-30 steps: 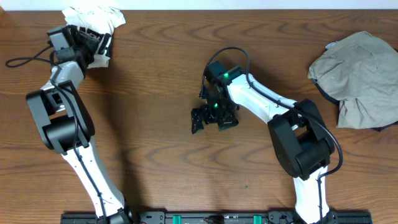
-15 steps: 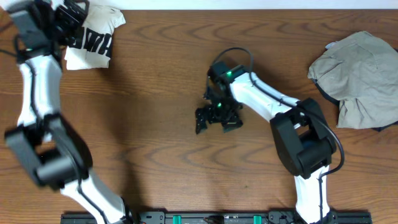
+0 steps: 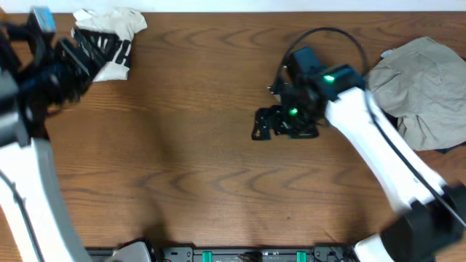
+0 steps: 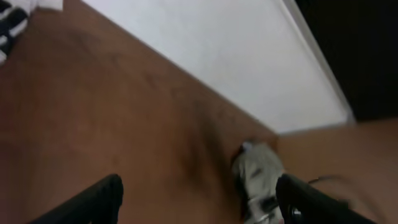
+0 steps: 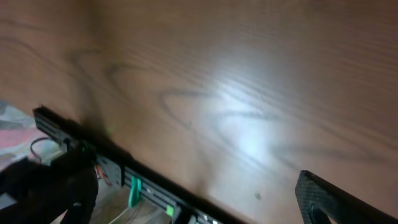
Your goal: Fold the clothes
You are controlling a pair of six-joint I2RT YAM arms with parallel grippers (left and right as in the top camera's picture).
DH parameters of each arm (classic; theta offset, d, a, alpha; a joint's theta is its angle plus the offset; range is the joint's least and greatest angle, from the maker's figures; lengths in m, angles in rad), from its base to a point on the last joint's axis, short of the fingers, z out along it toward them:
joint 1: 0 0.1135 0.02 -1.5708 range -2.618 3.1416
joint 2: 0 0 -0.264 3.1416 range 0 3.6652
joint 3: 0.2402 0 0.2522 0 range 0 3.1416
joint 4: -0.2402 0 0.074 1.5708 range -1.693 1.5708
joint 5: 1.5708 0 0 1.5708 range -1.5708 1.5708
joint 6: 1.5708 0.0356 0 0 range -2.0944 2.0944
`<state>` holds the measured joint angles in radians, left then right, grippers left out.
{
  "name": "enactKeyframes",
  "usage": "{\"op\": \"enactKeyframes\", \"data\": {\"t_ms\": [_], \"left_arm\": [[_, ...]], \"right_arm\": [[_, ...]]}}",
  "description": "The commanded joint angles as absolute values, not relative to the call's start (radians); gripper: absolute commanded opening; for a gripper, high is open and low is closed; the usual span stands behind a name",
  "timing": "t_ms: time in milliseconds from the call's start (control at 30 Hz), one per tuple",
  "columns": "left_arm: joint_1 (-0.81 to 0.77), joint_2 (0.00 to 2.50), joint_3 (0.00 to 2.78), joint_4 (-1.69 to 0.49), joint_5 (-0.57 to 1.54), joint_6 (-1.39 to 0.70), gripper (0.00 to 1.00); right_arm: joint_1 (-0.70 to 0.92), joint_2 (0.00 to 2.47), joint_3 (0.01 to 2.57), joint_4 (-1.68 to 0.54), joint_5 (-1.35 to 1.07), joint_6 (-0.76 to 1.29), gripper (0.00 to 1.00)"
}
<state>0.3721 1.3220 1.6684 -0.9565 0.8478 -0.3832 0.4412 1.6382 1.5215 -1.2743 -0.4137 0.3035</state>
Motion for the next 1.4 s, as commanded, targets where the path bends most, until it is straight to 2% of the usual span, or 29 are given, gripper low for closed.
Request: {"op": "enactKeyframes", "data": {"t_ms": [0,200,533,700,733,767,833,1367], "left_arm": [[0.376,1.222,1.670,-1.059,0.863,-0.173,0.81],[0.376,1.050,1.653,-1.238,0.863,-0.028,0.81],[0.376,0.850,1.557,-1.329,0.865,0.158,0.81],[0.376,0.806,1.442,-1.328,0.864,0.160,0.82],[0.376,0.806,1.426,-1.328,0.864,0.160,0.86],[0.376,0.808,1.410,-1.327,0.864,0.160,0.99],[0.376,0.816,1.376,-1.327,0.864,0.160,0.98],[0.376,0.861,1.336,-1.327,0.863,0.160,0.98]], "right_arm": [[0.449,1.526,1.525,-1.310,-0.343,0.307,0.99],[0.471,1.344,1.525,-1.361,-0.274,0.339,0.99],[0.606,1.040,1.506,-1.449,0.079,0.550,0.99],[0.670,0.857,1.400,-1.451,0.238,0.679,0.99],[0.672,0.826,1.374,-1.450,0.260,0.707,0.99],[0.671,0.793,1.344,-1.448,0.278,0.734,0.99],[0.671,0.737,1.291,-1.447,0.305,0.765,0.99],[0.671,0.699,1.245,-1.449,0.325,0.773,0.99]]}}
